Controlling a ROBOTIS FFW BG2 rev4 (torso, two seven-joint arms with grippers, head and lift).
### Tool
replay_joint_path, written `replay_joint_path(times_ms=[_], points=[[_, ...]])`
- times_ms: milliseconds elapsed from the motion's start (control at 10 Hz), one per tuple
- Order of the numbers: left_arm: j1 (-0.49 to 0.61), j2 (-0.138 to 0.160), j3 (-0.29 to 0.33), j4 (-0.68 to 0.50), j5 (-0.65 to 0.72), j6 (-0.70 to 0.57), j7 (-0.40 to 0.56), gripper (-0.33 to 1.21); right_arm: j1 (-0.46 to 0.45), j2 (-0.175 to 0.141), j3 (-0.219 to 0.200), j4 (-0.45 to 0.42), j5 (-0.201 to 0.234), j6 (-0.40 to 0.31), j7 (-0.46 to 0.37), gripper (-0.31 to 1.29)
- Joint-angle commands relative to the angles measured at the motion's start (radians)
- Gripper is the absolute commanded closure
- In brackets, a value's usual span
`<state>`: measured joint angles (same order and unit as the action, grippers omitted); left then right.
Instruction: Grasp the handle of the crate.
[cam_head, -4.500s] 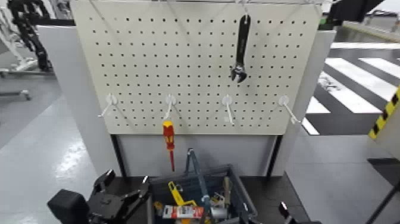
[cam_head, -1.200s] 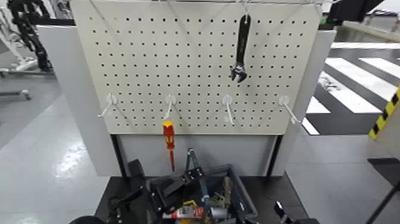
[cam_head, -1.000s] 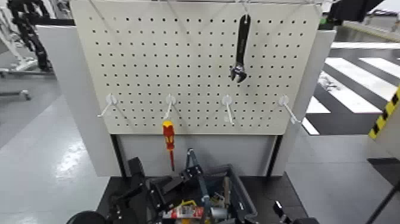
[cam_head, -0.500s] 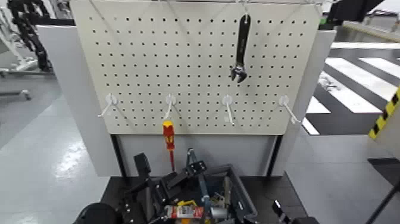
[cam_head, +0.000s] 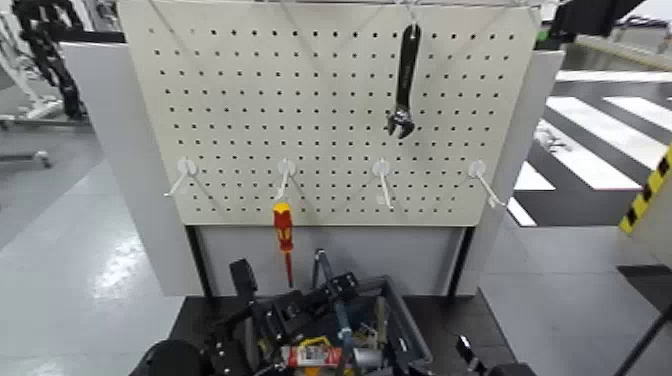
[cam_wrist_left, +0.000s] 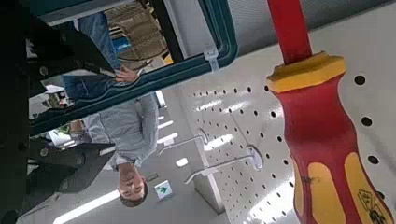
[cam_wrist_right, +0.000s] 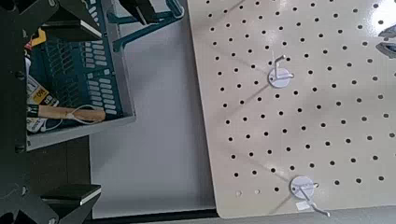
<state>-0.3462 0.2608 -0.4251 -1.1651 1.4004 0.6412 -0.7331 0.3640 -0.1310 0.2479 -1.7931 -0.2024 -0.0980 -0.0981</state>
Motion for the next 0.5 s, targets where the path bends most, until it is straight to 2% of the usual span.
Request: replay_joint_path(times_ms=[100,500], points=[[0.006,-0.002,-0.003,0.004,0.0,0.002,0.0,1.15,0.0,-0.001,0.001,0.001,-0.002,0.0,0.0,0.15],[0.032,-0.011,-0.004,-0.008,0.009,0.003,0.001,1.19,0.001,-0.001,-0.001,0.0,-0.002,0.001,0.0,0.15]])
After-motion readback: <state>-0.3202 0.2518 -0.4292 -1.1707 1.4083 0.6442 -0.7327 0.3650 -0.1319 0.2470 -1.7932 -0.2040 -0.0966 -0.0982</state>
